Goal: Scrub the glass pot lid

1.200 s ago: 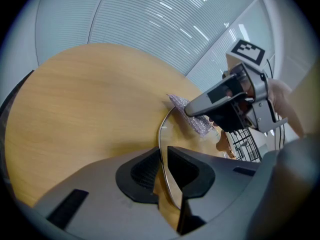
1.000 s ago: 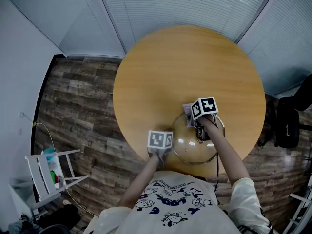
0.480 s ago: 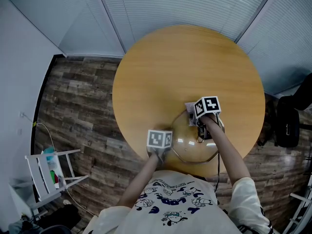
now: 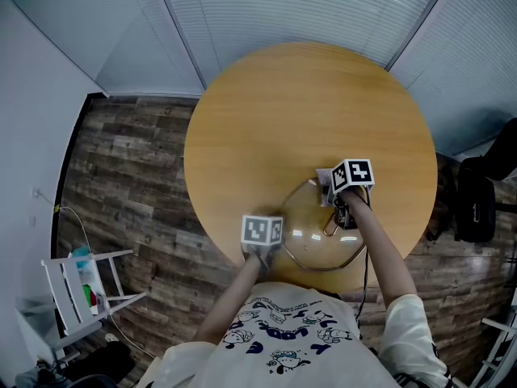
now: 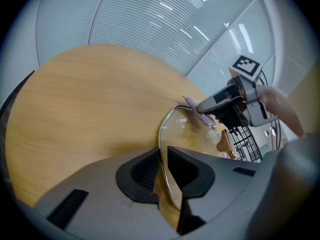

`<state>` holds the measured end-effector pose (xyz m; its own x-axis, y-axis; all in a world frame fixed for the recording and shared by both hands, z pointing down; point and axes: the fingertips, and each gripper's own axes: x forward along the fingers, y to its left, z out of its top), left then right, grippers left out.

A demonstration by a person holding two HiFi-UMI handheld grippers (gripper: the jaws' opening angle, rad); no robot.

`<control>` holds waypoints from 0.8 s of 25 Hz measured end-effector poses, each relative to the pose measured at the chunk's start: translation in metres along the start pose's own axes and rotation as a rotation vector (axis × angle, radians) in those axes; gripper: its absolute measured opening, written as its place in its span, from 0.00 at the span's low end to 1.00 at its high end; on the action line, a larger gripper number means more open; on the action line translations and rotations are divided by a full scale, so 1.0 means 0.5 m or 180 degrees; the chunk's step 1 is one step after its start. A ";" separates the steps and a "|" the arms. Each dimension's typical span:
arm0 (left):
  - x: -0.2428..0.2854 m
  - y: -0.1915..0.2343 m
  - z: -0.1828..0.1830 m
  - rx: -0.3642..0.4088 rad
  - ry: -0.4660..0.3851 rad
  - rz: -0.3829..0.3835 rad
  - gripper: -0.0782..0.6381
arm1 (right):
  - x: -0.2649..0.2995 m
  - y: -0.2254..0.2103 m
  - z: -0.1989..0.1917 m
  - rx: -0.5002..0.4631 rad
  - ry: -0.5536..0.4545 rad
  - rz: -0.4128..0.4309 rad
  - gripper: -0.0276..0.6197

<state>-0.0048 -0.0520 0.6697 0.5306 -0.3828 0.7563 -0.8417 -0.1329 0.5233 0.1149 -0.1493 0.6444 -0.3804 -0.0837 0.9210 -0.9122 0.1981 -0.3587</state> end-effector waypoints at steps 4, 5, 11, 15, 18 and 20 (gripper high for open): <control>0.001 0.000 0.002 -0.0003 -0.0005 0.0008 0.19 | -0.008 -0.022 0.003 0.0064 -0.0033 -0.0027 0.16; 0.002 0.000 0.003 -0.0003 -0.0004 0.0011 0.19 | -0.010 -0.027 0.003 0.0072 -0.0034 -0.0036 0.16; 0.002 0.001 0.001 0.0003 -0.0005 0.0023 0.19 | -0.018 -0.046 -0.003 0.0106 -0.0061 -0.0072 0.16; 0.004 0.000 0.001 -0.0001 -0.0008 0.0025 0.19 | -0.022 -0.055 -0.006 0.0115 -0.0073 -0.0089 0.16; 0.004 -0.001 0.002 -0.0003 -0.0008 0.0028 0.19 | -0.027 -0.062 -0.008 0.0134 -0.0082 -0.0103 0.16; 0.003 -0.001 0.002 0.0001 -0.0007 0.0035 0.19 | -0.029 -0.068 -0.010 0.0149 -0.0092 -0.0115 0.16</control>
<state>-0.0036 -0.0534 0.6703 0.5211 -0.3861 0.7611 -0.8475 -0.1290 0.5148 0.1522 -0.1499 0.6437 -0.3507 -0.1182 0.9290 -0.9313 0.1486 -0.3326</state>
